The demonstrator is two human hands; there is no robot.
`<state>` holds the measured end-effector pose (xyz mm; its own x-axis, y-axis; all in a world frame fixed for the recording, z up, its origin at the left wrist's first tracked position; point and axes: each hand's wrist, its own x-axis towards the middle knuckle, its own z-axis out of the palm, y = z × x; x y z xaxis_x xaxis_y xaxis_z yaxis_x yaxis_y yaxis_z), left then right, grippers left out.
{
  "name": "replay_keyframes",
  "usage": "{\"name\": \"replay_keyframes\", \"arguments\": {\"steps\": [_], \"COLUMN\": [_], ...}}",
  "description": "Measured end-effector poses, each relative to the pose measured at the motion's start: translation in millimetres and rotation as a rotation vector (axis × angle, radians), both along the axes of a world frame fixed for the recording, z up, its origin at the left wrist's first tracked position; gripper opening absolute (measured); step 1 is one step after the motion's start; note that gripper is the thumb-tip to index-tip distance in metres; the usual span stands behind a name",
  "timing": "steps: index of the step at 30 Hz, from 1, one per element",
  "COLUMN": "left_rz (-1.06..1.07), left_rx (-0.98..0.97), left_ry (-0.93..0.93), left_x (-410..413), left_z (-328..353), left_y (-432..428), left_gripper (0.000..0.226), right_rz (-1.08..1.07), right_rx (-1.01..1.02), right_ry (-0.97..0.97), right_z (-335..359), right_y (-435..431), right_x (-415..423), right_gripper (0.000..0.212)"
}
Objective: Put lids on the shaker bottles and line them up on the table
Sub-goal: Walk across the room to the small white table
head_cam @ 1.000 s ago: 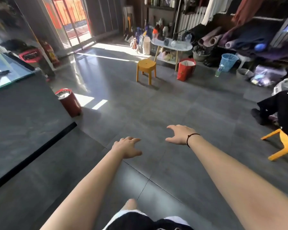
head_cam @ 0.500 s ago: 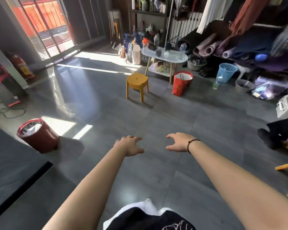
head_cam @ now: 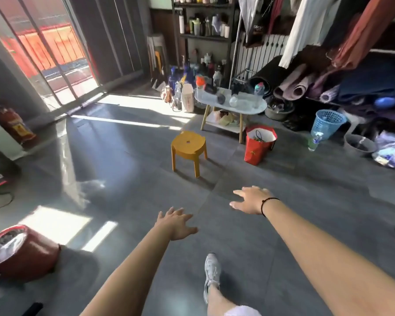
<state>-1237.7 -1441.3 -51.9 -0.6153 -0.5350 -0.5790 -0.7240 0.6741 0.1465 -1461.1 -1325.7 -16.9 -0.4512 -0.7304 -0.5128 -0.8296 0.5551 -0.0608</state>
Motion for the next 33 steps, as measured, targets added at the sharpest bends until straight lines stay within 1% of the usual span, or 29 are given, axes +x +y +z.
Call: {"name": "replay_keyframes", "arguments": {"steps": [4,8,13,18,23,26,29,33], "left_rz": [0.047,0.076,0.082,-0.016,-0.098,-0.116,-0.126,-0.213], "left_rx": [0.029,0.048,0.095,0.064,0.058,0.049,0.020,-0.047], "left_ry": [-0.028,0.017,0.000,-0.001,-0.016,0.029,0.107,0.194], "left_x": [-81,-158,-234,-327,-437,-502,-565,-639], "left_z": [9,26,26,11,-6,0,14,27], "left_y": [-92,-169,-236,-305,-400,-461,-513,-555], "left_gripper": [0.073,0.076,0.075,0.072,0.068,0.066,0.071,0.071], "right_rz": [-0.036,-0.022,0.049,-0.024,-0.098,-0.150,-0.191,-0.223], "right_rx": [-0.033,-0.056,-0.101,-0.151,-0.166,-0.179,-0.259,-0.326], "right_ry": [-0.047,-0.045,-0.031,-0.056,-0.055,-0.039,0.050,0.095], "right_z": [7,25,40,23,16,25,42,44], "right_y": [-99,-185,-261,-324,-401,-448,-490,-525], "right_x": [-85,-162,-222,-298,-390,-455,-512,-561], "right_gripper": [0.069,0.070,0.065,0.062,0.061,0.058,0.053,0.052]}}
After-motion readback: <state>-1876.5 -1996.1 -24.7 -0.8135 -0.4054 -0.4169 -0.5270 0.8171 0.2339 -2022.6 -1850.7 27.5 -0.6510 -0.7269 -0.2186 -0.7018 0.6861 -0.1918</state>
